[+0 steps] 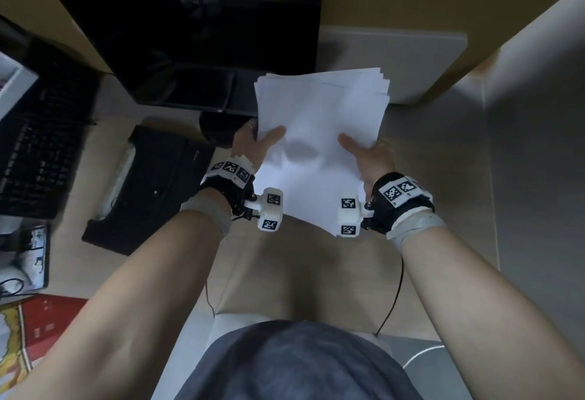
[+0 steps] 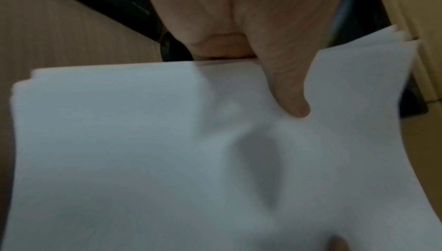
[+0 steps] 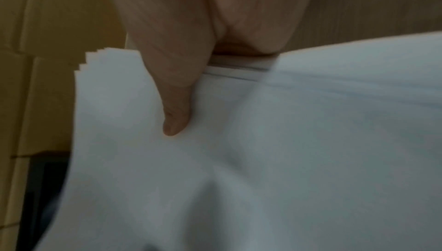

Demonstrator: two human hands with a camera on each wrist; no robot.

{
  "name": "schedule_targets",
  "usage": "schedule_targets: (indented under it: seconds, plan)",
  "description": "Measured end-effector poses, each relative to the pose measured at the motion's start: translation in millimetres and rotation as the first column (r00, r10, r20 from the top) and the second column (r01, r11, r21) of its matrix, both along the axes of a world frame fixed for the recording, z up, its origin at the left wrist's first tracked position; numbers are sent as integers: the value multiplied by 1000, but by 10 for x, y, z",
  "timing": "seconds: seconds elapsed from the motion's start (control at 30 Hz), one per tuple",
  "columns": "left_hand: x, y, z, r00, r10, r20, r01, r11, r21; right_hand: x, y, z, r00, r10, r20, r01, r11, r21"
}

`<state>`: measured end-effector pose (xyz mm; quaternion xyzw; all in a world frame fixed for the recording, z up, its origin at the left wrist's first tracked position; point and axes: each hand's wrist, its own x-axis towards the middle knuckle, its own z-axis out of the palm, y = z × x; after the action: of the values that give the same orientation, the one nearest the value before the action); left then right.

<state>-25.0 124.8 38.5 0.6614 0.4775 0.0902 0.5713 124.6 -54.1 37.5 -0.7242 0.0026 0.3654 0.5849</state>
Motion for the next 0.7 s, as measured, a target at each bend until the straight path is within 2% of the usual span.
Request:
schedule_targets:
  seconds: [0.1, 0.17, 0.23, 0.33, 0.43, 0.5, 0.57, 0.6, 0.7]
  plan:
    - [-117, -127, -111, 971, -184, -153, 165, 978, -130, 26, -134, -53, 997, -50, -50, 48, 998, -38]
    - [-259, -255, -311, 927, -263, -267, 212, 956, -205, 18, -245, -98, 992, -62, -112, 59, 998, -35]
    - [-340, -411, -474, 937, -219, -273, 162, 963, -214, 24, -359, -174, 991, -44, -130, 36, 997, -63]
    - [-402, -639, -610, 956, -82, -281, 19, 976, -218, -12, -532, -243, 988, 91, -128, -117, 971, -210]
    - [-475, -835, -800, 936, -2, -352, -70, 979, -191, -144, -792, -506, 944, 265, -198, -319, 889, -330]
    - [-560, -933, -929, 899, 39, -435, -161, 956, -246, -278, -962, -740, 920, 321, -224, -386, 837, -388]
    - [-675, -1009, -1087, 845, 73, -530, -278, 906, -320, -397, -1072, -979, 912, 348, -218, -411, 787, -460]
    - [-736, -1068, -1142, 836, 43, -547, -287, 884, -369, -465, -1126, -1055, 918, 341, -202, -396, 771, -500]
    - [-884, -1197, -1322, 867, 52, -495, -274, 880, -388, -595, -1367, -1302, 942, 332, -52, -297, 749, -592]
